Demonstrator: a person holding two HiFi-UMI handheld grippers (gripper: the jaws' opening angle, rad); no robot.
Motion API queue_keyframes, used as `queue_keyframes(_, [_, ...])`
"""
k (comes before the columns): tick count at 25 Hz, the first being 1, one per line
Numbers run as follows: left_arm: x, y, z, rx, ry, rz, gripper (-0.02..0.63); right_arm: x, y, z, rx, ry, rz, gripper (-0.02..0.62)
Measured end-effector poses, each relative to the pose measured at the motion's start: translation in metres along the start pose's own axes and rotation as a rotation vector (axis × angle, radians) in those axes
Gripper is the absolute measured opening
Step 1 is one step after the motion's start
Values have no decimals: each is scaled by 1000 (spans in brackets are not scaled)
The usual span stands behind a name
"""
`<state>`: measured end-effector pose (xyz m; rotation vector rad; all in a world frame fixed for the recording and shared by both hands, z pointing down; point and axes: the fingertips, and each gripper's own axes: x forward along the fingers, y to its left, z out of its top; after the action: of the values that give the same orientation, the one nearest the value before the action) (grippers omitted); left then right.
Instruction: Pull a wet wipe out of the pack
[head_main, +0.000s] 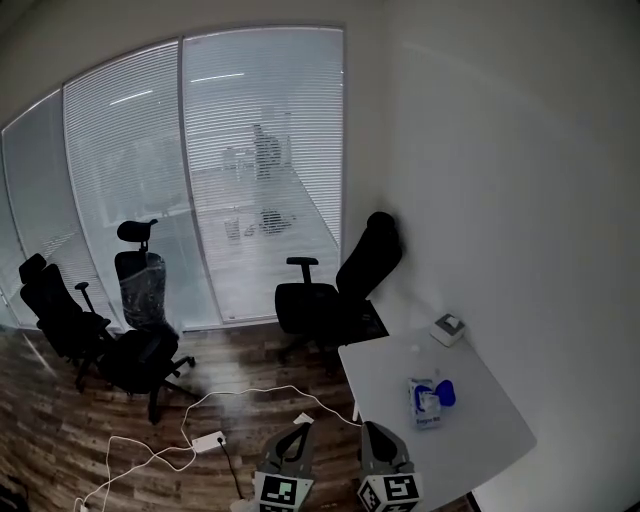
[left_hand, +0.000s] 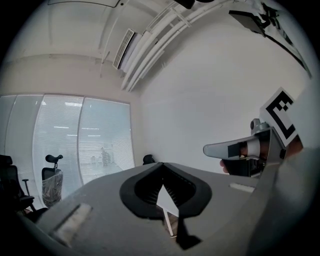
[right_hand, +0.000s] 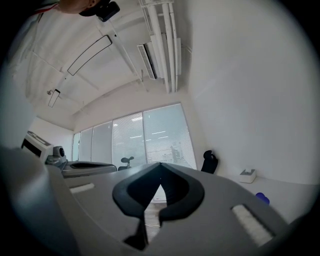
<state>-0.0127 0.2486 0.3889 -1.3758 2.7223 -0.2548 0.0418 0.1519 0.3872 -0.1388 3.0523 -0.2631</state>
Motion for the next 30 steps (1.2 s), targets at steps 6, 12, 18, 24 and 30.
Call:
queue_keyframes(6, [59,-5,-5,-7,9,-10,5,34,-44,-2,14,6,-6,5])
queue_keyframes(12, [122,-24,-7,0,16,-57,5,54,-101,0,27,-4,-55,5])
queue_keyframes(18, [181,-58,-9,20,28,-172,5,57,-164,-2,60,-8,-176,5])
queue_keyframes(24, [242,-109,-22,27,27,-357,5,37,-235,-16,60,-29,-372,5])
queue_keyframes(30, [303,-157,-37,1,1,-591,5,16,-288,-35,58,-12,-622,5])
